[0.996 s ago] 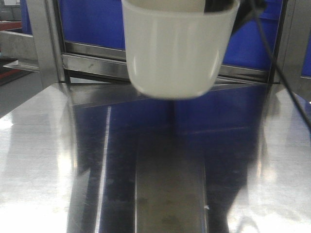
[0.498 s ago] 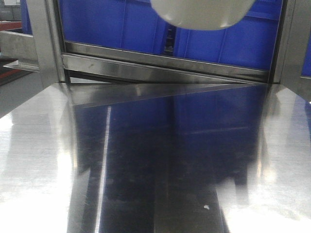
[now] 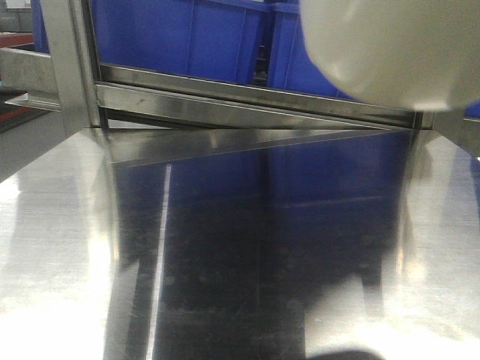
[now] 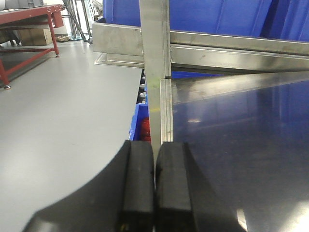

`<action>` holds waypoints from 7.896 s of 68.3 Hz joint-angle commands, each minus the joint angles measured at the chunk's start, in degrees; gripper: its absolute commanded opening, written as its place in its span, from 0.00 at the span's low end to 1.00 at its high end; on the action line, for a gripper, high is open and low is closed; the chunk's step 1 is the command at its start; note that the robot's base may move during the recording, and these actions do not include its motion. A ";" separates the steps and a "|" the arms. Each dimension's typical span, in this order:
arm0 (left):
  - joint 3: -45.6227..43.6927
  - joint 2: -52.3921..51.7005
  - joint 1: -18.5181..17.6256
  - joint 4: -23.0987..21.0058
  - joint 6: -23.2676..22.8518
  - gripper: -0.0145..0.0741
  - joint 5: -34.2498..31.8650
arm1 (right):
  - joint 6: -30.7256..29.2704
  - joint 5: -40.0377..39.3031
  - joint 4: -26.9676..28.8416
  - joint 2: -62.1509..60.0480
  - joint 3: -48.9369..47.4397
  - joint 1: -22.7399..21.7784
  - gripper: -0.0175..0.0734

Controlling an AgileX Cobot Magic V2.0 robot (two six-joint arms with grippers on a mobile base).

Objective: Move white bin to right shelf second layer
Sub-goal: 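Lift the white bin off the shelf with the right gripper, then hold the white bin raised in the right gripper while backing away, then drive the base away from the shelf holding the bin in the right gripper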

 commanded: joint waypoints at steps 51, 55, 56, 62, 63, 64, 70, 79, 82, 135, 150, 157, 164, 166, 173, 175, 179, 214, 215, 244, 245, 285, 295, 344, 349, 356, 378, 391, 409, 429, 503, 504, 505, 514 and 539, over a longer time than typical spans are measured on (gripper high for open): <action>2.11 -0.81 -0.34 0.00 -0.18 0.26 -4.90 | -0.11 -5.76 -0.47 -4.22 2.10 -0.22 0.25; 2.11 -0.81 -0.34 0.00 -0.18 0.26 -4.90 | -0.11 -5.76 -0.47 -4.22 2.10 -0.22 0.25; 2.11 -0.81 -0.34 0.00 -0.18 0.26 -4.90 | -0.11 -5.76 -0.47 -4.22 2.10 -0.22 0.25; 2.11 -0.81 -0.34 0.00 -0.18 0.26 -4.90 | -0.11 -5.76 -0.47 -4.22 2.10 -0.22 0.25; 2.11 -0.81 -0.34 0.00 -0.18 0.26 -4.90 | -0.11 -5.76 -0.47 -4.22 2.10 -0.22 0.25; 2.11 -0.81 -0.34 0.00 -0.18 0.26 -4.90 | -0.11 -5.76 -0.47 -4.22 2.10 -0.22 0.25; 2.11 -0.81 -0.34 0.00 -0.18 0.26 -4.90 | -0.11 -5.76 -0.47 -4.22 2.10 -0.22 0.25; 2.11 -0.81 -0.34 0.00 -0.18 0.26 -4.90 | -0.11 -5.76 -0.47 -4.22 2.10 -0.22 0.25; 2.11 -0.81 -0.34 0.00 -0.18 0.26 -4.90 | -0.11 -5.76 -0.47 -4.22 2.10 -0.22 0.25; 2.11 -0.81 -0.34 0.00 -0.18 0.26 -4.90 | -0.11 -5.76 -0.47 -4.22 2.10 -0.22 0.25; 2.11 -0.81 -0.34 0.00 -0.18 0.26 -4.90 | -0.11 -5.76 -0.47 -4.16 2.10 -0.22 0.25; 2.11 -0.81 -0.34 0.00 -0.18 0.26 -4.90 | -0.11 -5.76 -0.47 -4.16 2.10 -0.22 0.25; 2.11 -0.81 -0.34 0.00 -0.18 0.26 -4.90 | -0.11 -5.76 -0.47 -4.16 2.10 -0.22 0.25; 2.11 -0.81 -0.34 0.00 -0.18 0.26 -4.90 | -0.11 -5.76 -0.47 -4.16 2.10 -0.22 0.25; 2.11 -0.81 -0.34 0.00 -0.18 0.26 -4.90 | -0.11 -5.76 -0.47 -4.16 2.10 -0.22 0.25; 2.11 -0.81 -0.34 0.00 -0.18 0.26 -4.90 | -0.11 -5.76 -0.47 -4.16 2.10 -0.22 0.25; 2.11 -0.81 -0.34 0.00 -0.18 0.26 -4.90 | -0.11 -5.76 -0.47 -4.16 2.10 -0.22 0.25; 2.11 -0.81 -0.45 0.00 -0.18 0.26 -4.90 | -0.11 -5.70 -0.47 -4.15 2.10 -0.22 0.25; 2.11 -0.81 -0.45 0.00 -0.18 0.26 -4.90 | -0.11 -5.70 -0.47 -4.15 2.10 -0.22 0.25; 2.11 -0.81 -0.45 0.00 -0.18 0.26 -4.90 | -0.11 -5.70 -0.47 -4.15 2.10 -0.22 0.25; 2.11 -0.81 -0.45 0.00 -0.18 0.26 -4.90 | -0.11 -5.70 -0.47 -4.15 2.10 -0.22 0.25; 2.11 -0.81 -0.34 0.00 -0.18 0.26 -4.90 | -0.11 -5.74 -0.47 -4.15 2.10 -0.22 0.25; 2.11 -0.81 -0.34 0.00 -0.18 0.26 -4.90 | -0.11 -5.74 -0.47 -4.15 2.10 -0.22 0.25; 2.11 -0.81 -0.34 0.00 -0.18 0.26 -4.90 | -0.11 -5.69 -0.47 -4.15 2.10 -0.22 0.25; 2.11 -0.81 -0.34 0.00 -0.18 0.26 -4.90 | -0.11 -5.69 -0.47 -4.15 2.10 -0.22 0.25; 2.11 -0.81 -0.34 0.00 -0.18 0.26 -4.90 | -0.11 -5.69 -0.47 -4.15 2.10 -0.22 0.25; 2.11 -0.81 -0.34 0.00 -0.18 0.26 -4.90 | -0.11 -5.69 -0.47 -4.15 2.10 -0.22 0.25; 2.11 -0.81 -0.34 0.00 -0.18 0.26 -4.90 | -0.11 -5.69 -0.47 -4.15 2.10 -0.22 0.25; 2.11 -0.81 -0.34 0.00 -0.18 0.26 -4.90 | -0.11 -5.69 -0.47 -4.15 2.10 -0.22 0.25; 2.11 -0.81 -0.34 0.00 -0.18 0.26 -4.90 | -0.11 -5.69 -0.47 -4.15 2.10 -0.22 0.25; 2.11 -0.81 -0.34 0.00 -0.18 0.26 -4.90 | -0.11 -5.68 -0.47 -4.15 2.10 -0.22 0.25; 2.11 -0.81 -0.34 0.00 -0.18 0.26 -4.90 | -0.11 -5.68 -0.47 -4.15 2.10 -0.22 0.25; 2.11 -0.81 -0.34 0.00 -0.18 0.26 -4.90 | -0.11 -5.68 -0.47 -4.15 2.10 -0.22 0.25; 2.11 -0.81 -0.34 0.00 -0.18 0.26 -4.90 | -0.11 -5.68 -0.47 -4.15 2.10 -0.22 0.25; 2.11 -0.81 -0.34 0.00 -0.18 0.26 -4.90 | -0.11 -5.57 -0.47 -4.15 2.10 -0.22 0.25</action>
